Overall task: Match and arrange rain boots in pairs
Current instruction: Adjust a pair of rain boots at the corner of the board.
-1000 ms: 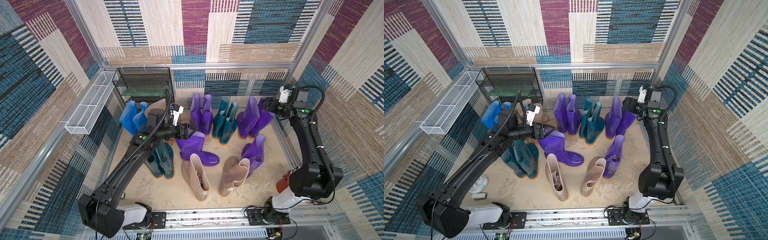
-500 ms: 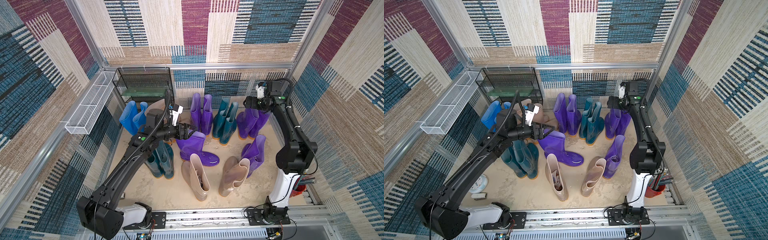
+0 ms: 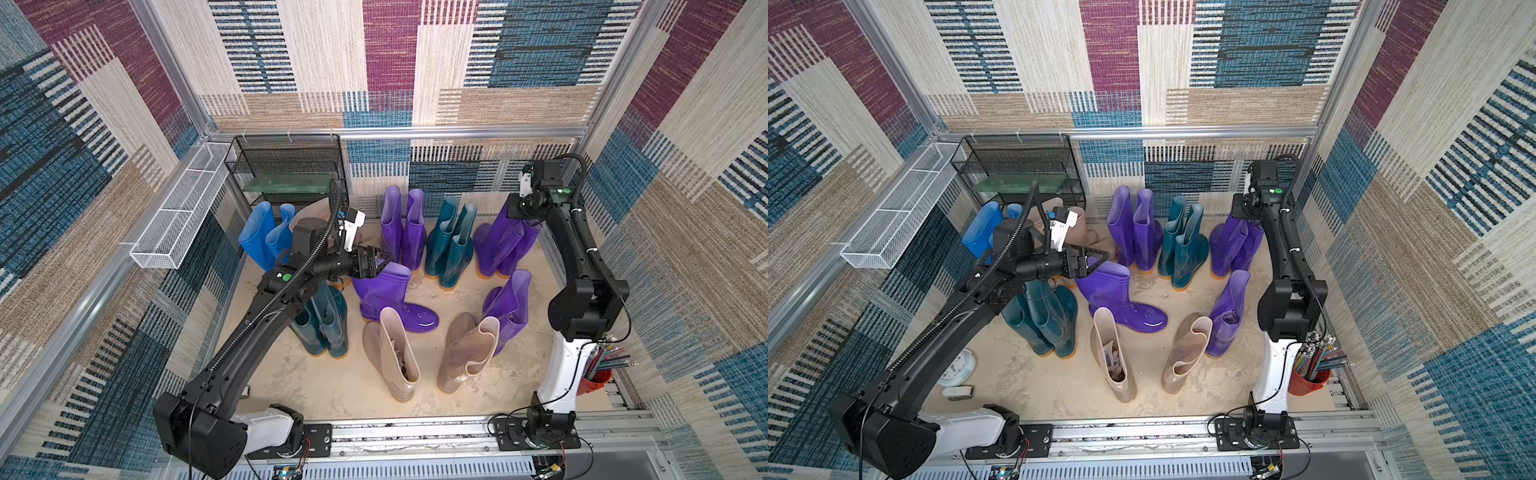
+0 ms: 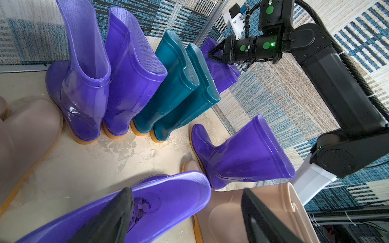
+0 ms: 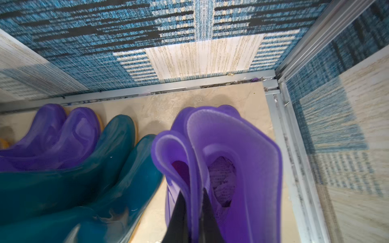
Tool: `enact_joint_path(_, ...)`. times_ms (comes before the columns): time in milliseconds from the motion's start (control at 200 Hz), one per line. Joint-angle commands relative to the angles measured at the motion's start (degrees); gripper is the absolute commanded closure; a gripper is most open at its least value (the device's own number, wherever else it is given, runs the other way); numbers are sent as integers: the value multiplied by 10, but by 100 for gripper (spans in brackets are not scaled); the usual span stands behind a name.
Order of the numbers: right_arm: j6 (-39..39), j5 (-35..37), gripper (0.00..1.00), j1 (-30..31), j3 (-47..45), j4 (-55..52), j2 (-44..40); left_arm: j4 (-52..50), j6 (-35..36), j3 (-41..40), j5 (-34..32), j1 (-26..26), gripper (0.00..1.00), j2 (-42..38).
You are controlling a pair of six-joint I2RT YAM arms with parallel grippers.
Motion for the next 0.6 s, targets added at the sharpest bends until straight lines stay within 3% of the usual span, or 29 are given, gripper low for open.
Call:
enact_joint_path(0,-76,36,100,11,12,100,8,15,4,-1,-2,0,17,3)
enact_joint_path(170,-108,130,100,33,64,89,38,13,6,0,-3,1,17,5)
enact_joint_path(351,-145,126,100,32,69,89,49,13,4,1,0,0,17,8)
enact_joint_path(591,-202,150,98,31,8,137,8,15,3,2,2,0,17,17)
